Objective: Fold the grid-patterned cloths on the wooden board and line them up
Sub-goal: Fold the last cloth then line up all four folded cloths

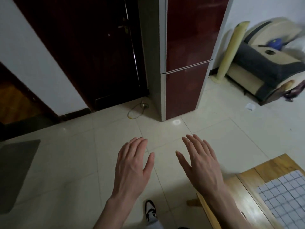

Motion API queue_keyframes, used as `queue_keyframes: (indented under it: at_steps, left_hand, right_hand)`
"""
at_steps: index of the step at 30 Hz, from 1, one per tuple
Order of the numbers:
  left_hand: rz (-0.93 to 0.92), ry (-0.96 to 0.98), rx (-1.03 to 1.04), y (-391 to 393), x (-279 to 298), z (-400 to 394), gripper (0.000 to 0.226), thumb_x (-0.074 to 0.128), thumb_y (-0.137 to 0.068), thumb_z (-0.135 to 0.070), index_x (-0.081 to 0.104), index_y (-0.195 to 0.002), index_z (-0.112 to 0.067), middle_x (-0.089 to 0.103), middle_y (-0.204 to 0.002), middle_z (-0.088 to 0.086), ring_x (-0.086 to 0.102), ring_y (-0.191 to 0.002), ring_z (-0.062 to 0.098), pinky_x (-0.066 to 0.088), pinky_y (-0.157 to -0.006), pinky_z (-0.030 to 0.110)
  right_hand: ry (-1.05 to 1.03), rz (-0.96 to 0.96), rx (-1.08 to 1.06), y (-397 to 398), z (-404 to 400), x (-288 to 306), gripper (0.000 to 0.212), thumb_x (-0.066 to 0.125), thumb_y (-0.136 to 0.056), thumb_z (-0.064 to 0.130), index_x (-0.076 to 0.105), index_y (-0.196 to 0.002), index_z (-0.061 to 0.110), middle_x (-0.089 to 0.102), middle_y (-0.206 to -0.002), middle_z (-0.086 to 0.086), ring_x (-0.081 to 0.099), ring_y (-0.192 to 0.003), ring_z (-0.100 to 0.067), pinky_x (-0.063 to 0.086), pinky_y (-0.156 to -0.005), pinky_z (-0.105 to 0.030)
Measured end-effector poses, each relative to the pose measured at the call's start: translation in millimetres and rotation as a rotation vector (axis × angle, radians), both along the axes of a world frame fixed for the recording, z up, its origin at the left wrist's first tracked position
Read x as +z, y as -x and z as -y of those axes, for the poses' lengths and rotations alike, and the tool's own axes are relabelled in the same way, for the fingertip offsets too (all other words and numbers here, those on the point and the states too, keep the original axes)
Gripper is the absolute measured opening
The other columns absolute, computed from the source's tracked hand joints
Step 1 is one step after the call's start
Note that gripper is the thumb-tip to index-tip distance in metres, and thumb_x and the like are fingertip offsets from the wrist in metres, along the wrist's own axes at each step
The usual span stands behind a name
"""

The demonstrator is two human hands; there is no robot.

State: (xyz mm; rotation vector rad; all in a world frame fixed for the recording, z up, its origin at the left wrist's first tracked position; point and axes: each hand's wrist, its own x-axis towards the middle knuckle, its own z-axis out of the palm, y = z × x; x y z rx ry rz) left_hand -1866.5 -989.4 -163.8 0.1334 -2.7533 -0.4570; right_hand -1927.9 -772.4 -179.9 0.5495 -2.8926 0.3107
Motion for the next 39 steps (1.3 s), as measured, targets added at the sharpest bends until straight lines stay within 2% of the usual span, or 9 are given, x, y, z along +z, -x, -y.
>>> queue_keyframes:
  at_steps: [6,13,17,25,32,39]
  left_hand:
    - [0.026,-0.028,-0.191,93,-2,23,0.049,0.041,-0.107,-0.045,0.058,-0.142,-0.016,0.060,-0.143,-0.001,0.048,-0.139,0.015,0.033,-0.118,0.031]
    - [0.040,-0.042,-0.423,187,-13,-3,0.048,0.042,-0.107,-0.045,0.058,-0.142,-0.017,0.060,-0.143,-0.001,0.047,-0.140,0.014,0.037,-0.117,0.033]
    - [0.039,-0.036,-0.560,237,-19,-39,0.048,0.042,-0.107,-0.045,0.058,-0.143,-0.018,0.061,-0.144,0.001,0.048,-0.139,0.014,0.036,-0.115,0.031]
    - [0.034,-0.063,-0.805,356,-30,-122,0.046,0.046,-0.106,-0.040,0.060,-0.141,-0.014,0.061,-0.143,0.001,0.049,-0.139,0.016,0.043,-0.116,0.040]
    - [0.017,-0.039,-0.918,444,-30,-196,0.045,0.047,-0.105,-0.040,0.062,-0.138,-0.014,0.062,-0.142,0.003,0.049,-0.138,0.017,0.035,-0.118,0.034]
    - [0.033,-0.059,-1.065,489,-15,-275,0.045,0.047,-0.105,-0.041,0.060,-0.139,-0.016,0.061,-0.143,0.001,0.051,-0.139,0.018,0.029,-0.117,0.030]
  right_hand:
    - [0.011,-0.013,-0.177,46,26,2,0.065,0.034,-0.106,0.057,0.054,-0.149,0.013,0.057,-0.151,-0.009,0.047,-0.146,-0.026,0.035,-0.122,-0.044]
    - [0.053,-0.030,-0.418,93,13,-7,0.065,0.036,-0.105,0.057,0.054,-0.149,0.011,0.059,-0.149,-0.010,0.049,-0.145,-0.027,0.038,-0.120,-0.046]
    - [0.052,-0.049,-0.567,120,-14,-14,0.066,0.036,-0.105,0.056,0.054,-0.149,0.010,0.059,-0.148,-0.011,0.050,-0.144,-0.028,0.039,-0.120,-0.048]
    - [0.110,-0.039,-0.817,190,-81,-28,0.063,0.041,-0.104,0.054,0.052,-0.150,0.012,0.057,-0.151,-0.008,0.047,-0.146,-0.024,0.036,-0.123,-0.046]
    - [0.130,-0.058,-0.942,252,-138,-23,0.061,0.045,-0.104,0.053,0.052,-0.149,0.012,0.058,-0.150,-0.007,0.047,-0.146,-0.024,0.036,-0.122,-0.045]
    - [0.106,-0.099,-1.102,282,-197,-6,0.058,0.045,-0.107,0.051,0.050,-0.151,0.014,0.056,-0.152,-0.005,0.045,-0.148,-0.022,0.031,-0.124,-0.042]
